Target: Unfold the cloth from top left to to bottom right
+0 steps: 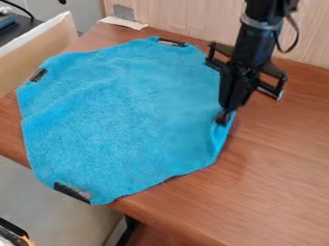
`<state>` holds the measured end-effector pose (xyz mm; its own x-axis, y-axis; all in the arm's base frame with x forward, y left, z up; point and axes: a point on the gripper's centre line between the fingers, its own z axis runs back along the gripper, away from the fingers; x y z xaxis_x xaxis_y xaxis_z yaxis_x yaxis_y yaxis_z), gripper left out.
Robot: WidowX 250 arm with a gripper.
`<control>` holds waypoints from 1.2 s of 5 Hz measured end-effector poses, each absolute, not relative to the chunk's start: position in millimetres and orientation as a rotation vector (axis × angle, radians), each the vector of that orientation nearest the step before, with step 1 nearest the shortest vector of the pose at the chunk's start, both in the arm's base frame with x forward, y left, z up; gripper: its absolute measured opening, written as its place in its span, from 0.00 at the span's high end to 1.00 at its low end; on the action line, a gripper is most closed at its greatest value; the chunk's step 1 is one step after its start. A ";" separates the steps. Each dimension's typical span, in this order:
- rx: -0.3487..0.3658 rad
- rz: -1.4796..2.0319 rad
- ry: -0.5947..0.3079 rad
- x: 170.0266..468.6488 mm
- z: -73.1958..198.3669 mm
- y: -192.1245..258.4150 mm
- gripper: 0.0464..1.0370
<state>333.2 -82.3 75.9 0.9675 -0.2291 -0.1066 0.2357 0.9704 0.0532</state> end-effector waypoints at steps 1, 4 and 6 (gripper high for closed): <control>0.087 -0.228 0.121 332.2 66.7 -82.7 0.56; 0.105 -0.240 0.114 324.2 69.3 -80.0 0.04; 0.107 -0.270 0.046 322.0 104.2 -76.5 0.04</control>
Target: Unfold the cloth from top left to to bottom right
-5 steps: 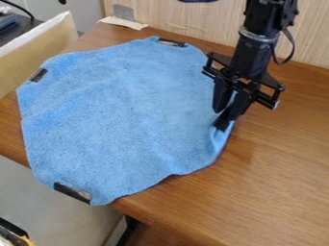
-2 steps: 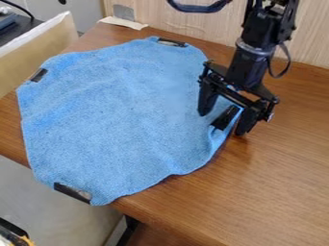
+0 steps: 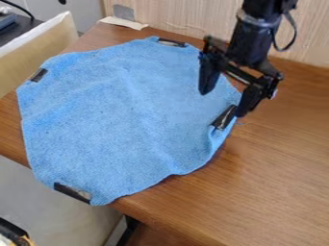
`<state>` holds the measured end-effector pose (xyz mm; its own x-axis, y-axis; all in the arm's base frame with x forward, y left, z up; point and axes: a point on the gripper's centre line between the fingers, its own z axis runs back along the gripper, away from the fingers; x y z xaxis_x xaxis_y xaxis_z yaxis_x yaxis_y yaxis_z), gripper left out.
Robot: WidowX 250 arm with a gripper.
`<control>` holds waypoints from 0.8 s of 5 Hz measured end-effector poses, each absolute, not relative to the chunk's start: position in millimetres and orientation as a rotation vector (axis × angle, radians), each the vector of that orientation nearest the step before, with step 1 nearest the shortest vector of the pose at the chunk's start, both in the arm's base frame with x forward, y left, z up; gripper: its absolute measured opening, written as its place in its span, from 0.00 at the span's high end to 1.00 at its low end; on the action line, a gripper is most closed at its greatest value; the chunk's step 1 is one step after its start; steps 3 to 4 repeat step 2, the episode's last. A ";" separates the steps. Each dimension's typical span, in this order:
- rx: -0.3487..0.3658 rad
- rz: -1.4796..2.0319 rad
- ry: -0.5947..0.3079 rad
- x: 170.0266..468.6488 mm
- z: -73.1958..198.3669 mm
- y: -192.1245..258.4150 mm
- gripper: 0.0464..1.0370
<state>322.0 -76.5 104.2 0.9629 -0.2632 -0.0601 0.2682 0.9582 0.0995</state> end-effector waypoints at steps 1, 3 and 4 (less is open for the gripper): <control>0.095 -0.246 -0.017 323.1 129.3 -64.2 0.04; 0.093 -0.238 -0.023 323.3 131.3 -62.4 0.04; 0.093 -0.238 -0.023 323.3 131.3 -62.4 0.04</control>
